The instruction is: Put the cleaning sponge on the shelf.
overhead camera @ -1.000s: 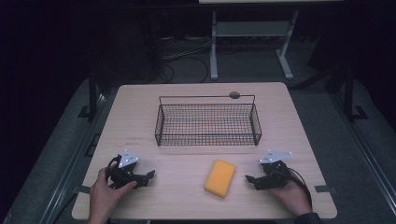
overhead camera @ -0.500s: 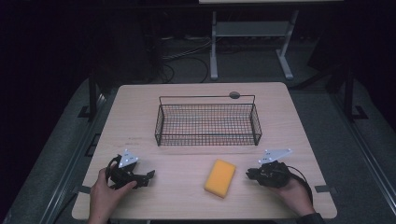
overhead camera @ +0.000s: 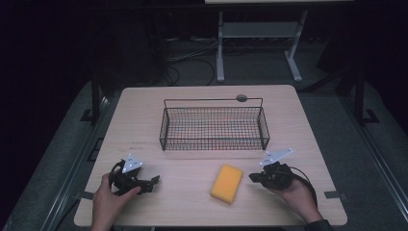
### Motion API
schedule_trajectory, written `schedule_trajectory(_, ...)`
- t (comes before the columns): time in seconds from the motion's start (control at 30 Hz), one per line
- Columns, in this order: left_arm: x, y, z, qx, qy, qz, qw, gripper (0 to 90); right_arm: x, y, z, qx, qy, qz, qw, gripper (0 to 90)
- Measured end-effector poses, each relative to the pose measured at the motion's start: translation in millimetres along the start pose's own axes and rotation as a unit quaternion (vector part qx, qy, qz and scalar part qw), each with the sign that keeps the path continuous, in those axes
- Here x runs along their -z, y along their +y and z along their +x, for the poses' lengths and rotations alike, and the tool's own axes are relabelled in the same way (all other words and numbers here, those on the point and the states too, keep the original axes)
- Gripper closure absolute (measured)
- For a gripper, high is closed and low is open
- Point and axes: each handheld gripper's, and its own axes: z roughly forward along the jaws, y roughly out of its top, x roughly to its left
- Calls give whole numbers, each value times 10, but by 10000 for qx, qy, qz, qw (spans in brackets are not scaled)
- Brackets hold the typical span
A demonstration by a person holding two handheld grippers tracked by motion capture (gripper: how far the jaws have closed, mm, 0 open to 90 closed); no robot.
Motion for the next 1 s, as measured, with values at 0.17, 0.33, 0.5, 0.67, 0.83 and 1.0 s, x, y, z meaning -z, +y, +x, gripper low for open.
schedule_trajectory(0.17,0,0,0,3,-4,-5,10000,125,-37,43,-4,28,12,46,10000,895)
schedule_trajectory(0.33,0,0,0,2,-2,-2,10000,126,-99,103,-3,56,41,97,9999,895)
schedule_trajectory(0.5,3,1,0,-1,-2,19,10000,126,-167,164,-9,104,71,117,9999,896)
schedule_trajectory(0.67,1,1,0,1,-3,9,10000,125,-214,229,-6,87,87,144,9998,895)
schedule_trajectory(0.83,2,1,0,1,-2,9,10000,126,-273,293,5,125,135,141,9997,896)
schedule_trajectory(1.0,2,1,-1,3,-2,13,10000,126,-323,354,24,178,163,169,9996,896)
